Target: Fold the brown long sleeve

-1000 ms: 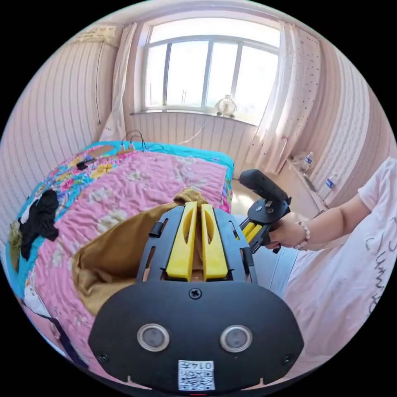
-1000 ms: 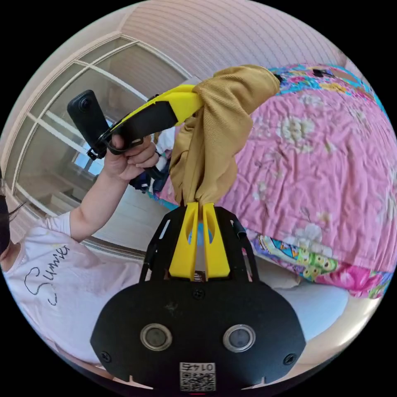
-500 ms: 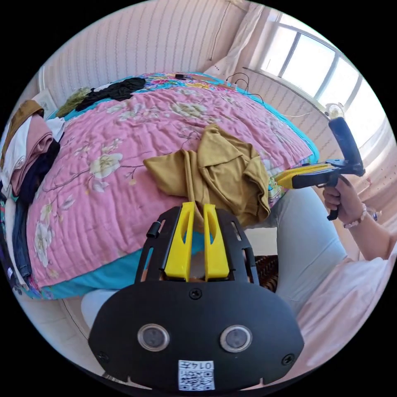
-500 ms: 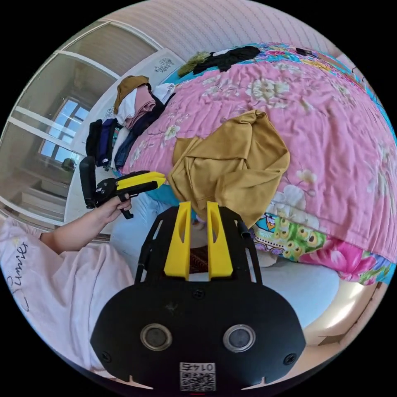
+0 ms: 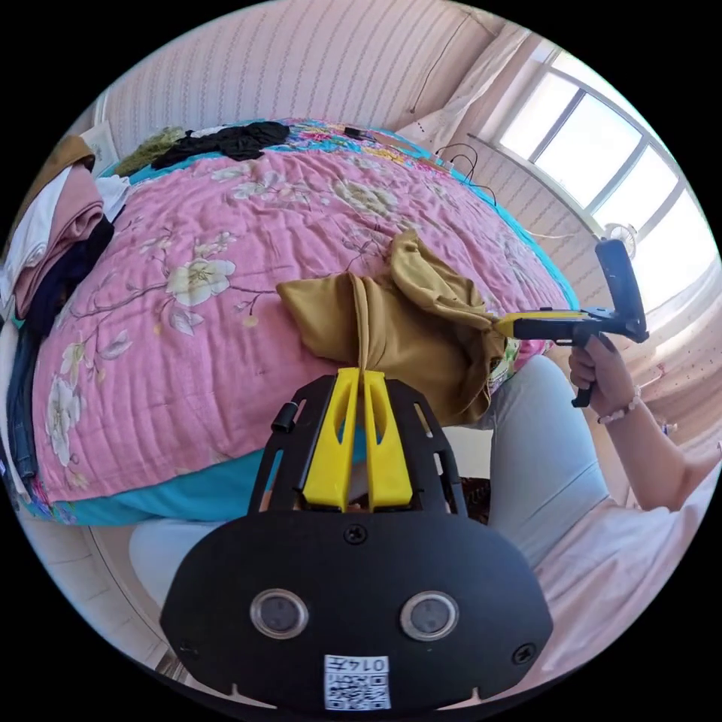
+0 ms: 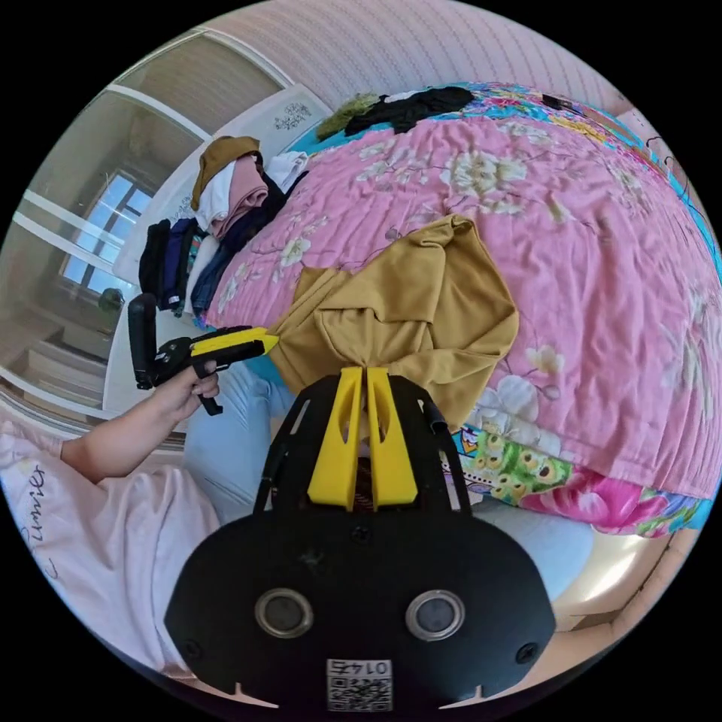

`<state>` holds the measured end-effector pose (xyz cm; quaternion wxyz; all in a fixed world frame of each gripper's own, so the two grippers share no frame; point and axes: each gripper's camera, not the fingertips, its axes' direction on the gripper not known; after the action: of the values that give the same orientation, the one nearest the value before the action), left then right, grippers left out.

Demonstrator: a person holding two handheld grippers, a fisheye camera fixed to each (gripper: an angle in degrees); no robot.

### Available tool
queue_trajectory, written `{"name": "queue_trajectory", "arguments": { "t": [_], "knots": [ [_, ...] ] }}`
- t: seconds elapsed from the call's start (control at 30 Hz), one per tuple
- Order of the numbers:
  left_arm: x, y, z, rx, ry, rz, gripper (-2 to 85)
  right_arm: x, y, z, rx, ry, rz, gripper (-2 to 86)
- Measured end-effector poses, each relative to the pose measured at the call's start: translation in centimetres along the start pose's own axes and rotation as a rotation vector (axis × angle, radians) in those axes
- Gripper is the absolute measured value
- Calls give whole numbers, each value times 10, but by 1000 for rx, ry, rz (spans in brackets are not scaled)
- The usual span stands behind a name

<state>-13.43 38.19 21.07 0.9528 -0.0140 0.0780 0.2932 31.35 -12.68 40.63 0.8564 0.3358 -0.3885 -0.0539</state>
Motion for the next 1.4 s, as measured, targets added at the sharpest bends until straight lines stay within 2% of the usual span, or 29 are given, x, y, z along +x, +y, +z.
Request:
{"name": "queue_trajectory", "arguments": {
  "t": [0.07, 0.17, 0.27, 0.4, 0.47, 0.6, 0.73, 0.9, 0.97, 1.07, 1.13, 1.4],
  "knots": [
    [-7, 9, -22, 84, -35, -16, -8, 24, 26, -64, 159, -79, 80, 5],
    [-23, 21, -26, 90, -54, -78, -6, 64, 59, -103, 238, -171, 222, 4],
    [-27, 29, -21, 61, -31, -101, -2, 86, 84, -108, 215, -186, 320, 4],
    [-6, 33, -25, 62, -80, -17, 16, 79, 96, -113, 203, -214, 313, 4],
    [12, 34, -27, 49, -150, 76, 48, 72, 97, -117, 186, -217, 300, 4],
    [15, 37, -37, 57, -271, 57, 55, 65, 99, -130, 192, -222, 290, 4],
    [8, 37, -44, 59, -164, 46, 62, 62, 103, -144, 177, -217, 291, 4],
    [-3, 29, -4, -75, -54, -2, 76, 57, 111, -157, 179, -241, 302, 4],
    [-13, 25, 3, -105, -3, -51, 26, 52, 116, -165, 195, -264, 301, 3],
    [-19, 20, -34, 59, 133, -61, 0, 44, 120, -189, 248, -299, 293, 3],
    [-17, 17, -72, 167, 126, -18, -6, 33, 118, -213, 302, -301, 261, 2],
    [-11, 17, -256, 640, 212, 113, -10, -44, 105, -360, 729, -500, -100, 1]
  ]
}}
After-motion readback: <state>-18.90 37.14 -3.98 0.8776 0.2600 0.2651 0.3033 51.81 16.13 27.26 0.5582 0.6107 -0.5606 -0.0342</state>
